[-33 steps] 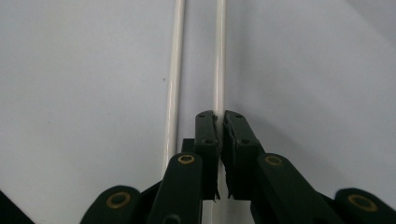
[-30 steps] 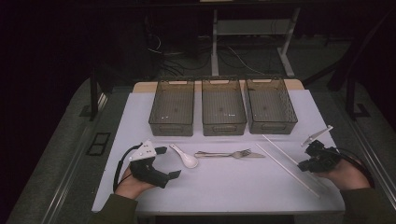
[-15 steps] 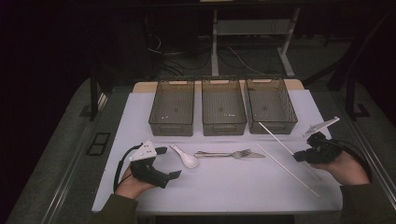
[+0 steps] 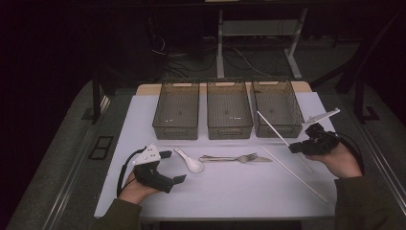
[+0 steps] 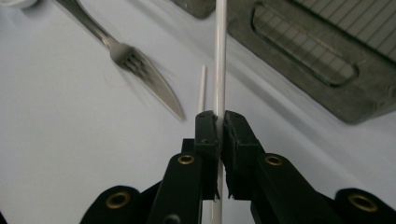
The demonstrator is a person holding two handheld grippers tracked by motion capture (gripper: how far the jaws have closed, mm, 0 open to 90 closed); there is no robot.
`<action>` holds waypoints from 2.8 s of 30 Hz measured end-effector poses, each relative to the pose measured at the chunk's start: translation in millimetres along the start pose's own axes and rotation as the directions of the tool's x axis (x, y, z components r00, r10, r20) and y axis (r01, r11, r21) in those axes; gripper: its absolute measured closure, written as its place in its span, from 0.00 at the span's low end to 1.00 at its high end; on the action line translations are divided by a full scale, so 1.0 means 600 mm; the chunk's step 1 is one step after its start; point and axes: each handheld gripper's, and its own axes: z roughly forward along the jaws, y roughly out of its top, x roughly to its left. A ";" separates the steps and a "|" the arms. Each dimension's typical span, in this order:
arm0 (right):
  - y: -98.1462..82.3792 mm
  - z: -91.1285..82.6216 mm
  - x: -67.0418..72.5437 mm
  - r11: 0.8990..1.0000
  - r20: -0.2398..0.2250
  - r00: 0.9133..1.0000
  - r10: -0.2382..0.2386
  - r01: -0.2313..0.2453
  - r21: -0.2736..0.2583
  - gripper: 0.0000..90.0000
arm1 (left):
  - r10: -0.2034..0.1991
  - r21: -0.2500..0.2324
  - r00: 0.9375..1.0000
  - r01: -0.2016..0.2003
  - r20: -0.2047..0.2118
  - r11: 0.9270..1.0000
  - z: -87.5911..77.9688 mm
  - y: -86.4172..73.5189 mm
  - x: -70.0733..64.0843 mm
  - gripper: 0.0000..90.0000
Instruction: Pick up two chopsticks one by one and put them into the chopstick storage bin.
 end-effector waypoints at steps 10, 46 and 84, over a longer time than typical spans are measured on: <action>0.046 0.017 0.012 0.998 -0.015 1.000 -0.003 0.002 -0.058 0.94 | 0.000 -0.013 1.000 0.000 -0.004 1.000 0.001 0.004 -0.004 0.00; 0.291 0.103 0.083 0.992 -0.093 0.996 0.005 -0.017 -0.127 0.94 | 0.018 -0.027 1.000 -0.018 -0.002 0.999 -0.001 0.007 -0.007 0.00; 0.485 0.289 0.224 0.994 -0.114 0.993 0.026 -0.038 -0.102 0.94 | 0.013 -0.057 1.000 -0.012 0.028 0.998 -0.004 0.009 -0.008 0.00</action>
